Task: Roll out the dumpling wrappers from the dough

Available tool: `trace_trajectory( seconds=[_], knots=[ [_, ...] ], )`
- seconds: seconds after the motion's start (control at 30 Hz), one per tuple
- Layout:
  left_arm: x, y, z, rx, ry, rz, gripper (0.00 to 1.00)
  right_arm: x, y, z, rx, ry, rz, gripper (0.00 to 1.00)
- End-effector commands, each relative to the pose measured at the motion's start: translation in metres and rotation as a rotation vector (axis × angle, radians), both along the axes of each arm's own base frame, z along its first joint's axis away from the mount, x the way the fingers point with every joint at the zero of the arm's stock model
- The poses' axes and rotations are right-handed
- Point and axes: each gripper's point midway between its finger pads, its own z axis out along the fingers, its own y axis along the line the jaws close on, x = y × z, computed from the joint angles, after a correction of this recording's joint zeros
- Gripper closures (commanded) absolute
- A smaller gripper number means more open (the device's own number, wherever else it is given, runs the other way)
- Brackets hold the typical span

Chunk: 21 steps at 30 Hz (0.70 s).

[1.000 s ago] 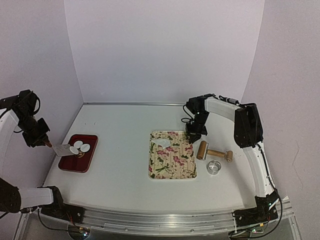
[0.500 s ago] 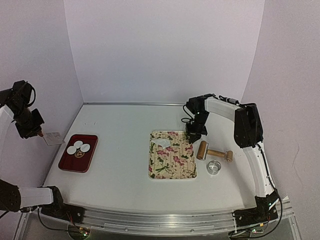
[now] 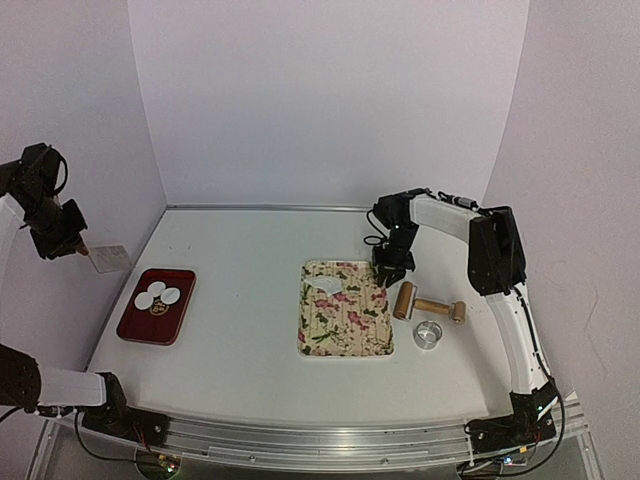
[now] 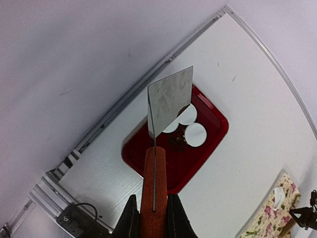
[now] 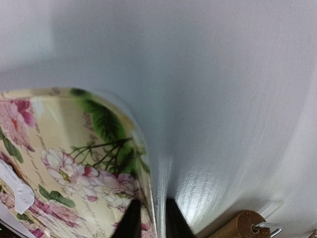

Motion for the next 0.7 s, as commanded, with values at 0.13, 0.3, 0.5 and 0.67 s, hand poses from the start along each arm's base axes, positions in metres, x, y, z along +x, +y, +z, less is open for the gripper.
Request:
trace_trajectory(
  seconds=[0.13, 0.3, 0.5, 0.67],
  knots=[
    [0.062, -0.054, 0.042, -0.256, -0.314, -0.228, 1.00, 0.017, -0.021, 0.014, -0.055, -0.075, -0.021, 0.59],
    [0.087, -0.085, 0.048, -0.418, -0.439, -0.356, 1.00, 0.022, -0.024, 0.043, -0.040, -0.127, -0.024, 0.43],
    [0.105, -0.101, 0.021, -0.528, -0.441, -0.365, 1.00, 0.026, -0.030, 0.087, -0.019, -0.212, -0.030, 0.28],
    [0.127, -0.138, -0.015, -0.539, -0.338, -0.422, 1.00, 0.026, -0.041, 0.124, -0.013, -0.286, -0.052, 0.20]
  ],
)
